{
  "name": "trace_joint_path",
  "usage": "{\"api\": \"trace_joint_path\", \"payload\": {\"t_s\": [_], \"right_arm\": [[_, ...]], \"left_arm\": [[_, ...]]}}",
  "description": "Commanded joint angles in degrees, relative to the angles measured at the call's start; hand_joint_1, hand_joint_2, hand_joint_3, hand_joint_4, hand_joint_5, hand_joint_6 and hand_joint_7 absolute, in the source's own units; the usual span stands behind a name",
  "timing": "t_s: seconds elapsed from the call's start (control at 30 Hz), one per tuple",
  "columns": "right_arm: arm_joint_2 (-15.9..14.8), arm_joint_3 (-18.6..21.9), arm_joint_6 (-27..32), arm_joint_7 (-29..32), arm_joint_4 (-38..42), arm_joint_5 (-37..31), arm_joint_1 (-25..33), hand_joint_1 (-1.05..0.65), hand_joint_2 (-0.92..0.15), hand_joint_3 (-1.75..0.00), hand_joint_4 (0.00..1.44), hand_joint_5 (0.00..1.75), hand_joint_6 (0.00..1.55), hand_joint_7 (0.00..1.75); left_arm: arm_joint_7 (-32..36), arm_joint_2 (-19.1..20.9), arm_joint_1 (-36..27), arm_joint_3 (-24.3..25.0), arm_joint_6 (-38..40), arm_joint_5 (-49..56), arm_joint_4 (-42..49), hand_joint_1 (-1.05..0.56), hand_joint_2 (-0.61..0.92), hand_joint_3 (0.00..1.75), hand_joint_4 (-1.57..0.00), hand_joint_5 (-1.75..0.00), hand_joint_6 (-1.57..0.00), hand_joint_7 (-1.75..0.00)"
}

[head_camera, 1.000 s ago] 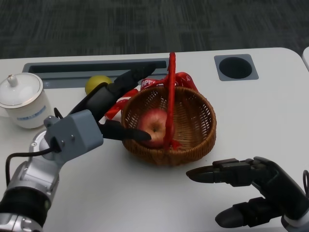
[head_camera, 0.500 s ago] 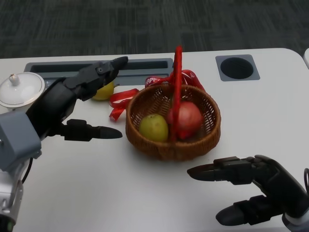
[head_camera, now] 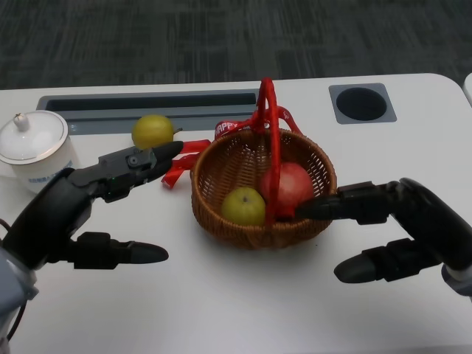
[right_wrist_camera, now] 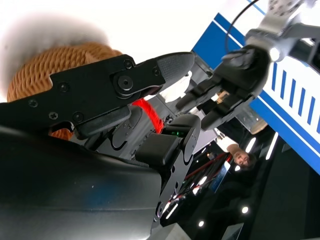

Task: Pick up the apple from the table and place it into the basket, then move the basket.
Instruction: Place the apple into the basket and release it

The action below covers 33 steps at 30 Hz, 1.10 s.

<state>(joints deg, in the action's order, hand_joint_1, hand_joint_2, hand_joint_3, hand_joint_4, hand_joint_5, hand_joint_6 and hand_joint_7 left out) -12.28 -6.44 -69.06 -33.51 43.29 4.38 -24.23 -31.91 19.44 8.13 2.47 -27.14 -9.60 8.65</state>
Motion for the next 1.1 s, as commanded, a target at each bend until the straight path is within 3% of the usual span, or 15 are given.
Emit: {"api": "trace_joint_path", "payload": {"t_s": [0.03,0.43,0.83,0.97,1.1], "right_arm": [[-1.4,-0.2,0.4,0.2,2.3,-1.6,-3.4,-0.57,-0.90,-0.01,0.71,0.00,0.62,0.00],[-0.2,-2.1,4.1,3.0,8.2,-8.7,-10.2,-0.59,-0.81,0.00,0.66,0.00,0.59,0.00],[0.1,-4.8,6.4,17.5,21.0,-21.3,-15.5,-0.66,-0.81,-0.01,0.69,0.01,0.62,0.01],[-0.2,-4.6,4.3,21.3,22.8,-21.9,-15.4,-0.68,-0.82,-0.01,0.70,0.01,0.63,0.01],[-1.4,-4.3,-0.8,21.4,22.2,-20.6,-14.7,-0.67,-0.83,-0.01,0.64,0.00,0.57,0.00]], "left_arm": [[-0.5,1.8,-2.4,2.0,0.3,-1.8,-2.2,-0.52,0.75,0.00,-0.47,-0.04,-0.47,-0.02],[-0.4,2.6,-6.7,4.4,2.5,-3.0,-6.0,-0.48,0.73,0.00,-0.55,-0.04,-0.53,-0.02],[-0.7,3.3,-8.0,4.9,0.5,-3.3,-6.9,-0.50,0.73,0.00,-0.59,-0.03,-0.57,-0.02],[-0.9,3.5,-8.4,5.2,0.3,-3.3,-7.0,-0.51,0.73,0.00,-0.60,-0.02,-0.58,-0.02],[-1.1,3.6,-8.4,5.1,0.8,-3.4,-7.2,-0.51,0.73,0.00,-0.60,-0.02,-0.58,-0.01]]}}
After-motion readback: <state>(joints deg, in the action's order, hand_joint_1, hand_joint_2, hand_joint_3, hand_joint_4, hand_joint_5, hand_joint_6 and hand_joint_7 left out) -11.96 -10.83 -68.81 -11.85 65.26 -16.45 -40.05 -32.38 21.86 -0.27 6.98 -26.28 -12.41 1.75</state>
